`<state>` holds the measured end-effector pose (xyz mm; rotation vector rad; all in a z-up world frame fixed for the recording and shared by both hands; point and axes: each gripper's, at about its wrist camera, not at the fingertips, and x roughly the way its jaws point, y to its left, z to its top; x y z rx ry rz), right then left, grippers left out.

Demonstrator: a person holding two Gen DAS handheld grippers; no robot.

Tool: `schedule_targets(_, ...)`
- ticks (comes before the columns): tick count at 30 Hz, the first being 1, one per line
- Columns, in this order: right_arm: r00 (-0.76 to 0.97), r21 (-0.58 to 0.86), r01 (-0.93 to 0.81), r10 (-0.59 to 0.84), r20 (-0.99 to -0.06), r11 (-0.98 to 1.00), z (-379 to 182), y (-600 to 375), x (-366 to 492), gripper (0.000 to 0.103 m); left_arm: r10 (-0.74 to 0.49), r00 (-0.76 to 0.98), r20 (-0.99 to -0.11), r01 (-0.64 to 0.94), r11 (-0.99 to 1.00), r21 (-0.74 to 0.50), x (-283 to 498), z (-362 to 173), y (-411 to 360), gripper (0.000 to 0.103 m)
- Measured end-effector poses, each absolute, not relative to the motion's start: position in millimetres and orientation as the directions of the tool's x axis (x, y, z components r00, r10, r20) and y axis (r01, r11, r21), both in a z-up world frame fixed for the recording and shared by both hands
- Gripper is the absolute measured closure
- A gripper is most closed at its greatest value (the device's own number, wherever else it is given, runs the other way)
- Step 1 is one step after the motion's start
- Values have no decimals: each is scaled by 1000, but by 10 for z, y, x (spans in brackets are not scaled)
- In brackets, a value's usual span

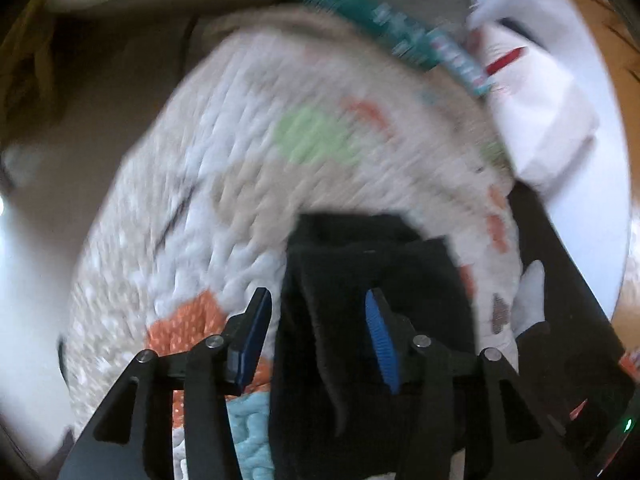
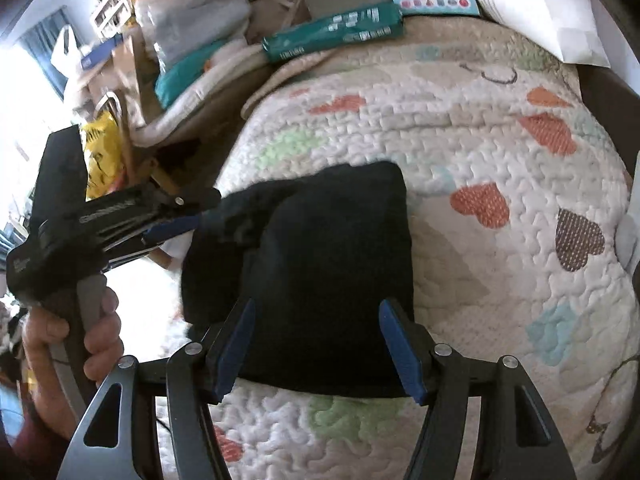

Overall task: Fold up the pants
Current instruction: 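Fold the held edge over the bundle with both grippers and press down, then open both grippers and release the folded bundle, then grasp the bundle edge again with both grippers close together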

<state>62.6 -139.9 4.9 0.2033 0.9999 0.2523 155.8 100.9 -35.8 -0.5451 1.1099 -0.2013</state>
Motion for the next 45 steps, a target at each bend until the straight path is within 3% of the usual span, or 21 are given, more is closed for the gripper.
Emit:
schedule_targets(3, 496, 234, -120, 262, -828, 965, -116, -1354, 651, 34, -478, 428, -768, -178, 788, -589, 1596, -564, 1119, 45)
schedule_targets(7, 504, 201, -130, 240, -830, 971, -188, -1344, 632, 32, -466, 422, -778, -180, 798, -575, 1588, -522, 1114, 43)
schedule_targets(10, 519, 147, -154, 206, -830, 977, -228, -1320, 603, 24, -483, 420, -768, -200, 776, -598, 1566, -522, 1176, 42)
schedule_targets(12, 517, 136, -137, 188, -835, 981, -267, -1350, 609, 13, -494, 420, -761, -217, 760, -613, 1549, -525, 1244, 41)
schedule_targets(14, 486, 226, -85, 238, -841, 970, -351, -1480, 642, 12, -484, 434, -760, -239, 751, -615, 1504, -496, 1325, 41)
schedule_targets(19, 458, 414, 16, 361, -812, 910, -424, -1785, 609, 11, -416, 490, -766, -305, 741, -598, 1405, -423, 1598, 41)
schedule_targets(28, 537, 279, -7, 239, -809, 960, -169, -1916, 401, 11, -436, 506, -744, -196, 782, -592, 1299, -194, 1296, 41)
schedule_targets(35, 538, 327, 28, 261, -801, 944, -195, -2075, 389, 11, -404, 519, -753, -85, 853, -515, 1185, -86, 917, 35)
schedule_targets(42, 509, 404, 33, 333, -794, 914, -219, -2128, 731, 11, -499, 437, -749, -123, 791, -599, 1253, -491, 913, 34)
schedule_targets(45, 489, 428, 34, 359, -795, 903, -281, -2112, 925, 11, -551, 446, -705, -100, 752, -651, 1284, -566, 943, 26)
